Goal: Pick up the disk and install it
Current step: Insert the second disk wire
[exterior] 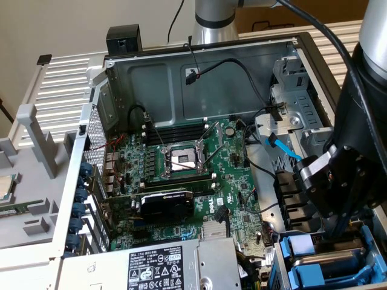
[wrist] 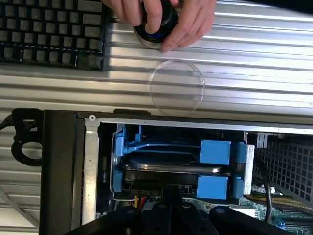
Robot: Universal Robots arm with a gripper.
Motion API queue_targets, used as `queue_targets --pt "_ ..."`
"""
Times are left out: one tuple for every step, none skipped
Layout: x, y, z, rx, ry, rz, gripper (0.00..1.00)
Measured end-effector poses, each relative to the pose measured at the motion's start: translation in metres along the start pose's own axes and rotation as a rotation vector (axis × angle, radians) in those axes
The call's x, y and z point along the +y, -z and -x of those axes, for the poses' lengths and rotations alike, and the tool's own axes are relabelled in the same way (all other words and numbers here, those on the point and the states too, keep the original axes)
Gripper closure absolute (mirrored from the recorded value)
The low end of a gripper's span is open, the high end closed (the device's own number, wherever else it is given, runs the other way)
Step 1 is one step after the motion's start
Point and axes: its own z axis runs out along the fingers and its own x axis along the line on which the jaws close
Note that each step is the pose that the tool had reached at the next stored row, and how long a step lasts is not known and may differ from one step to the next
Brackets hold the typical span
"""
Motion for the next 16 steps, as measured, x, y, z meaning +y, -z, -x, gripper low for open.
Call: queue_targets --pt "0.0000 0.0001 0.000 0.0000 0.000 -0.0001 0.89" --pt "-0.0001 0.0006 0.000 0.0000 0.000 -0.0003 0.89" --pt "-0.0002 0.0017 0.000 -0.0001 0.000 -0.0001 0.89" --pt "-0.0002 0.0033 0.000 -0.0001 0.000 0.0000 0.89" --pt "-0.0003 0.0051 0.000 -0.0001 0.000 0.0002 0.89" --pt "-0.0003 0.0071 0.000 -0.0001 0.000 0.0002 0.89" --pt "-0.0003 0.0094 0.000 -0.0001 0.000 0.0004 0.89" --pt "-0.0004 0.0120 0.000 -0.0001 0.000 0.0005 0.89" --pt "-0.0004 0.0150 0.000 -0.0001 0.000 0.0010 0.89" --pt "-0.0006 0.0189 0.000 -0.0001 0.000 0.0011 0.89" --pt "-0.0009 0.0230 0.000 -0.0002 0.000 0.0017 0.89" --pt "-0.0011 0.0267 0.000 -0.0002 0.000 0.0023 0.89" --pt "-0.0015 0.0303 0.000 -0.0003 0.000 0.0031 0.89" --pt "-0.0019 0.0337 0.000 -0.0003 0.000 0.0038 0.89" --pt "-0.0021 0.0367 0.000 -0.0003 0.000 0.0044 0.89" --pt "-0.0024 0.0392 0.000 -0.0003 0.000 0.0048 0.89"
